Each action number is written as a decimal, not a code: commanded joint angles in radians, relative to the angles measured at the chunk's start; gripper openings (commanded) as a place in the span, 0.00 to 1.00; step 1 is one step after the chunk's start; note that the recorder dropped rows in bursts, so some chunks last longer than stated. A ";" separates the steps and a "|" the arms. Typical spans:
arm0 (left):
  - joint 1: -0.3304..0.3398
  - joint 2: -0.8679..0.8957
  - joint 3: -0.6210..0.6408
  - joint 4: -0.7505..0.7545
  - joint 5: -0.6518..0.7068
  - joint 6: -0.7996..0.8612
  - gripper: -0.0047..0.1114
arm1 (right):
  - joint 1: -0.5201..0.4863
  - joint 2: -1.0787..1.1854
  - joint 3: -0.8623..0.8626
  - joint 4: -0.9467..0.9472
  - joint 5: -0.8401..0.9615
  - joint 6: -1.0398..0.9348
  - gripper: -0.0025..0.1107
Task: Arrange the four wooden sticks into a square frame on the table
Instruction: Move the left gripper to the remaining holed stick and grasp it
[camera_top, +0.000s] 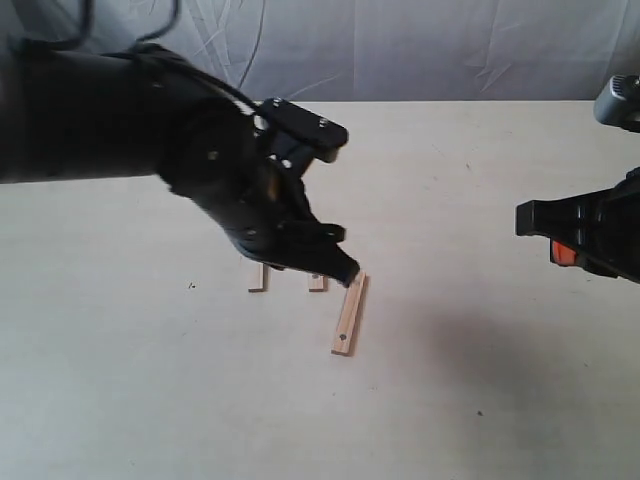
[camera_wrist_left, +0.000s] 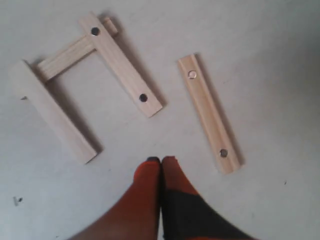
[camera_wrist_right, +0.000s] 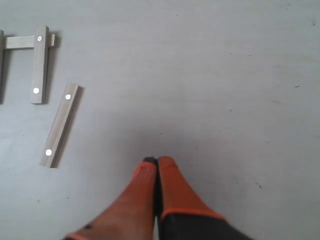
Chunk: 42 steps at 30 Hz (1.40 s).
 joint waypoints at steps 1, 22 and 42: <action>-0.048 0.137 -0.118 0.009 0.041 -0.101 0.04 | -0.006 -0.009 0.004 0.003 -0.011 -0.006 0.02; -0.046 0.253 -0.151 -0.126 -0.070 -0.101 0.34 | -0.006 -0.011 0.004 -0.001 -0.010 -0.006 0.02; -0.028 0.339 -0.151 -0.126 -0.077 -0.150 0.33 | -0.006 -0.011 0.004 -0.001 -0.028 -0.006 0.02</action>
